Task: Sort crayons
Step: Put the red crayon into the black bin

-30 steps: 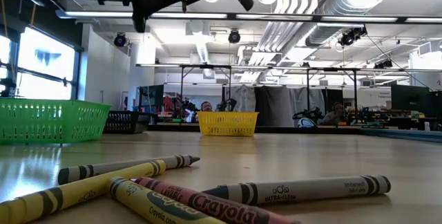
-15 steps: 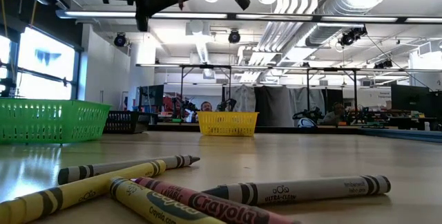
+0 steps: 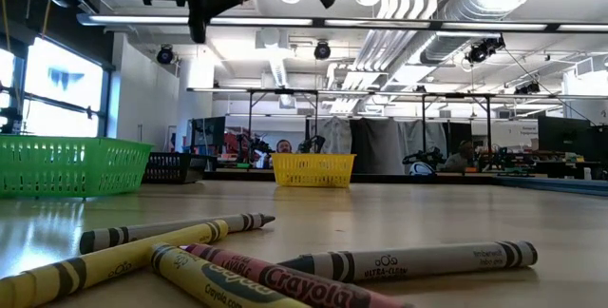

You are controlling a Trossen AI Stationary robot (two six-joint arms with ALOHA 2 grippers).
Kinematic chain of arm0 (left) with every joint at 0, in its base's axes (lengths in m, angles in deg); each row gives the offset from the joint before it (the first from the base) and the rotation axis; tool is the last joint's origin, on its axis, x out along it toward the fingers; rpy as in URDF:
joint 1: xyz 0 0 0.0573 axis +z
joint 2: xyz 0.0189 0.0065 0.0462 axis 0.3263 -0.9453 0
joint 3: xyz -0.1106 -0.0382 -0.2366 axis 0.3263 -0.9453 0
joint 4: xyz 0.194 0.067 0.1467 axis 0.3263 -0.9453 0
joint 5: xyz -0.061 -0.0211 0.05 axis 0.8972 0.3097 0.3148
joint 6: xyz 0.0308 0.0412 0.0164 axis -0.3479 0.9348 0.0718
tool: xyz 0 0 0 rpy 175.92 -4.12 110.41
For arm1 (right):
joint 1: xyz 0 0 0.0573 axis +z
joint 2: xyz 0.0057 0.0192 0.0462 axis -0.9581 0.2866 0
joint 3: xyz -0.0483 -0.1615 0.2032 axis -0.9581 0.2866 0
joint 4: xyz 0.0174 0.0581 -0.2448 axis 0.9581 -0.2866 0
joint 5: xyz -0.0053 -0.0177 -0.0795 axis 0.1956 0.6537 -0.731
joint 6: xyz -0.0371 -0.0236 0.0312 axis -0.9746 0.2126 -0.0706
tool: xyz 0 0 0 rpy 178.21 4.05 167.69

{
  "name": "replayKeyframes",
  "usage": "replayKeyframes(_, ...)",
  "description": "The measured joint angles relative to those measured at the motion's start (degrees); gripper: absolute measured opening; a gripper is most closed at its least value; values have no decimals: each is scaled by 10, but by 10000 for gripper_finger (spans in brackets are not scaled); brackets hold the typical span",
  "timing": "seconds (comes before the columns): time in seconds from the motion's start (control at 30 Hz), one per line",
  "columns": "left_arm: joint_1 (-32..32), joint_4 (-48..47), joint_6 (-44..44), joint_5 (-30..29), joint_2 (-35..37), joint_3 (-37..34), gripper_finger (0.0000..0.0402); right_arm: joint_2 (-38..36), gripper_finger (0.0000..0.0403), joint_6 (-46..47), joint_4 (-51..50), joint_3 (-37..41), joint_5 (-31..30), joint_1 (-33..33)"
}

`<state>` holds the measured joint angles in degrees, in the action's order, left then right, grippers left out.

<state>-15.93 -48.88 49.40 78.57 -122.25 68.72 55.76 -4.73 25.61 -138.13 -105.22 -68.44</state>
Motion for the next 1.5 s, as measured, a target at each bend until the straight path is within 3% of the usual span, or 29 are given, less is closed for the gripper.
replayKeyframes(0.13,0,0,12,0,0,0,125,0,10,0,0,0,3,0)
replayKeyframes(0.4,0,0,22,4,0,0,12,0,13,15,-3,0,4,0)
replayKeyframes(0.67,3,-15,43,-6,0,0,5,-4,77,44,-26,0,5,0)
replayKeyframes(0.8,29,-90,111,-33,25,0,11,-31,112,44,-62,0,7,0)
replayKeyframes(0.97,106,-268,156,-97,68,0,17,-68,129,64,-129,0,5,3)
replayKeyframes(1.1,182,-403,122,-176,69,0,18,-82,129,73,-165,0,-8,9)
replayKeyframes(1.27,277,-412,68,-264,22,0,18,-80,129,72,-172,0,-11,10)
replayKeyframes(1.37,322,-391,56,-258,-10,0,19,-78,129,71,-180,0,-11,10)
replayKeyframes(1.5,354,-389,54,-172,-45,0,19,-78,129,64,-192,0,-11,10)
